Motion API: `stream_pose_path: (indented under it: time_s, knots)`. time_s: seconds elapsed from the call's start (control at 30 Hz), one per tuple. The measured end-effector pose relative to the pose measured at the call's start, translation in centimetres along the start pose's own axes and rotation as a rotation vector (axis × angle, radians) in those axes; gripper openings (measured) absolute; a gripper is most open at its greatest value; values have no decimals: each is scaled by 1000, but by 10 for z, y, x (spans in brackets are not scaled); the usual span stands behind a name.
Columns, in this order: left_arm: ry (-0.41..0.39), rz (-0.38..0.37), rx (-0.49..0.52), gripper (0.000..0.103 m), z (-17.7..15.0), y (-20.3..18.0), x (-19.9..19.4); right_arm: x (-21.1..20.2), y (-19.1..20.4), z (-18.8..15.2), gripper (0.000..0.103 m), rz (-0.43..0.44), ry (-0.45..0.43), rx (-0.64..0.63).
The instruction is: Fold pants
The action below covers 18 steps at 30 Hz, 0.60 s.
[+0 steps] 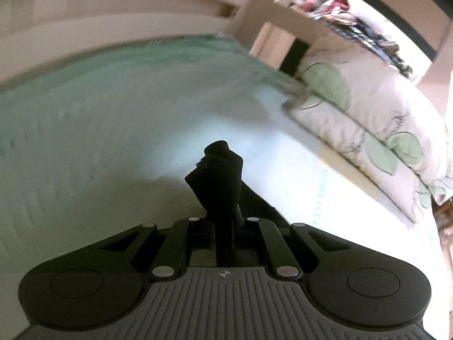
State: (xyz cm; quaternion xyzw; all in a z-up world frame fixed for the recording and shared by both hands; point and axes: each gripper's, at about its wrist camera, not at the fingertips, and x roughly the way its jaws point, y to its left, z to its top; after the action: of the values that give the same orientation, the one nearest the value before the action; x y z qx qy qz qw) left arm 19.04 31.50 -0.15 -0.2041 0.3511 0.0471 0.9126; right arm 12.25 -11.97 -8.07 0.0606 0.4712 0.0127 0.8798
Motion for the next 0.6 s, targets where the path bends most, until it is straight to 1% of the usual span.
stream_pose_path:
  time_s: [0.07,0.17,0.2,0.23,0.3,0.33,0.37,0.43,0.5,0.6]
  knots:
    - [-25,-19,28,8,1,-10,-14,-5,-8,7,21,-25,-31,17]
    - [-53,-48,59,8,1,-27,-32,10,-17,14,21,-59,-16,30]
    - [-62,-55,69,8,1,-33,-39,18,-19,14,19,-64,0,34]
    - [-70,-57,79,8,1,-40,-41,27,-20,13,14,-62,23,39]
    - [-95,-62,126,8,0,-57,-52,44,-20,8,11,-56,73,40]
    - [-110,-65,156,8,-1,-66,-57,49,-19,5,11,-58,82,33]
    - [-124,-67,184,8,-2,-76,-62,51,-17,2,11,-56,68,15]
    - [-147,-86,228,8,-5,-97,-73,50,-15,3,10,-33,75,-12]
    - [-157,-113,259,8,-8,-119,-83,46,-21,7,8,12,83,28]
    - [-183,-148,326,8,-17,-155,-93,34,-35,7,8,13,51,77]
